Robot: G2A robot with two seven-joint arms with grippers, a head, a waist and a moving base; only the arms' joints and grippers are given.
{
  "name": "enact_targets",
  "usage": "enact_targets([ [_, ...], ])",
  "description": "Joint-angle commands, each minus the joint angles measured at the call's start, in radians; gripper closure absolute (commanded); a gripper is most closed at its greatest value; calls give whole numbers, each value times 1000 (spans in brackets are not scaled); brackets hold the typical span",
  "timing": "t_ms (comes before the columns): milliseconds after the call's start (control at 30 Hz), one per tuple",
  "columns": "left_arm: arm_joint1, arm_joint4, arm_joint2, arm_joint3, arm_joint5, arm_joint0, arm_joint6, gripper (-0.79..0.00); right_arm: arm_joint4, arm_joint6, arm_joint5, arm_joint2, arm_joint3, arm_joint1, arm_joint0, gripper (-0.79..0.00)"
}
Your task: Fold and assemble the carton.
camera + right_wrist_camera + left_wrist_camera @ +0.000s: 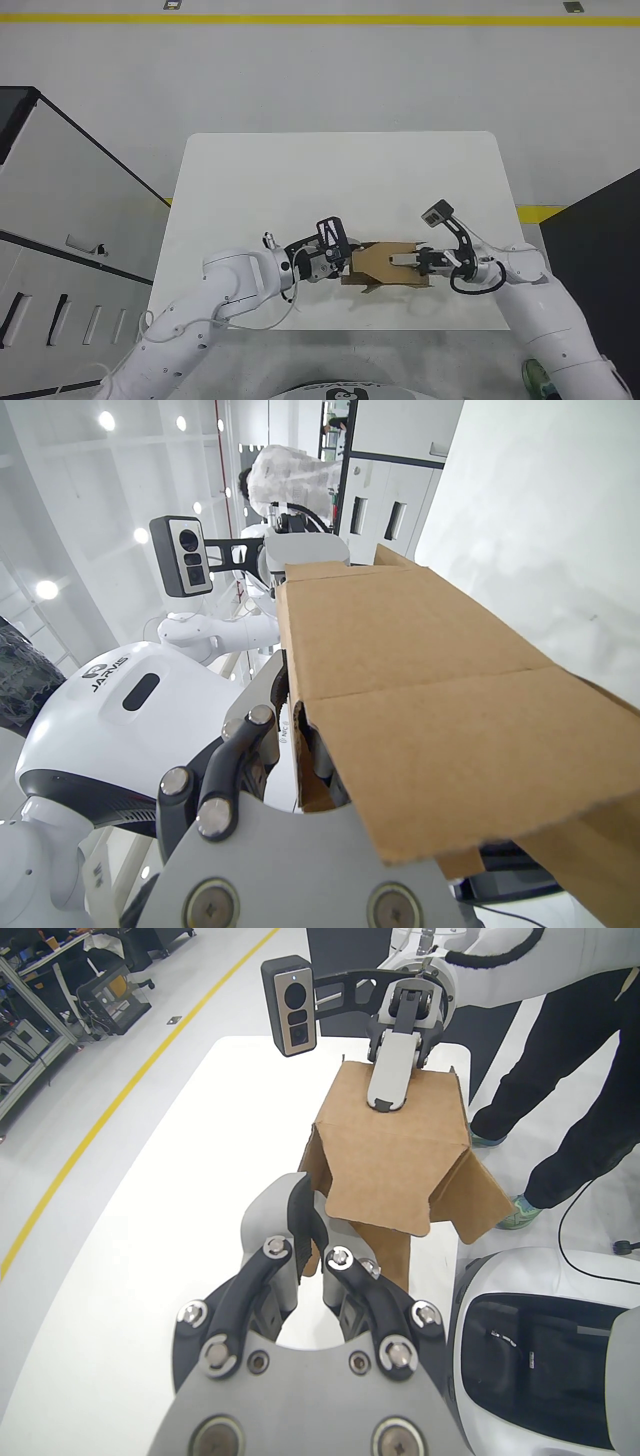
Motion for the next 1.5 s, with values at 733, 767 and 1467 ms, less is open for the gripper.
enact_targets([
  [733,0,1,11,8,-3,-16,12,0,-74,18,18,-34,-61,26,10,0],
  [767,0,2,12,9,-4,-17,12,0,-76,17,17,-37,-64,27,10,0],
  [1467,-1,5,26,12,-8,-29,29,0,-83,0,-1,-90,-81,51,24,0],
])
